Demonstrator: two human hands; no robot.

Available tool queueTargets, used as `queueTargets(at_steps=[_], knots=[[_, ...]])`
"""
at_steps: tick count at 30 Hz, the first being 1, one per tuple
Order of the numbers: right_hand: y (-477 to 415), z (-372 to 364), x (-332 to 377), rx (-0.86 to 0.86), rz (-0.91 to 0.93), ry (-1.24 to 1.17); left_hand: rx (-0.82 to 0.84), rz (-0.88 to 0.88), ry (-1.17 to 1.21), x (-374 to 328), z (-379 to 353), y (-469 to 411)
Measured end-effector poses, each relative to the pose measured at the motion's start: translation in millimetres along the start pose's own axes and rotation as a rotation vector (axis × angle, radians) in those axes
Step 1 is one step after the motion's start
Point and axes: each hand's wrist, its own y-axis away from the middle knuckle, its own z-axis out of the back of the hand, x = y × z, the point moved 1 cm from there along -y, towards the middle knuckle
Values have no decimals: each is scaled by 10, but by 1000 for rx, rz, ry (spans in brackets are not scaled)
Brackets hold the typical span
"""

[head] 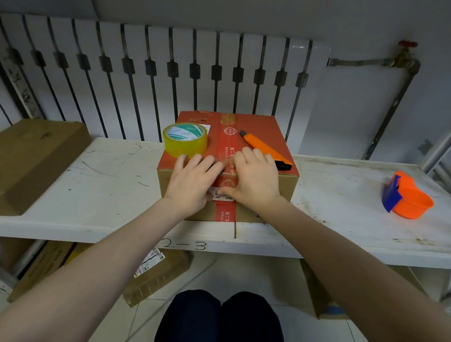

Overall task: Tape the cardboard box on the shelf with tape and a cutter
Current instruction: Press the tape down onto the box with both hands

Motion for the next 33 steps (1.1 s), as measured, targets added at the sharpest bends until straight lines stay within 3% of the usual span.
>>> queueTargets(at_steps=[9,19,25,33], knots=[[-63,178,-215,132,179,-138,-5,79,136,-4,146,-141],[-27,136,-153,125,120,-54,50,211,347,35,190,-233],[-109,258,-256,169,139,-178,77,230,295,-26,239,-247],[-143,206,-182,147,119,-91,86,238,258,-47,279,-287]])
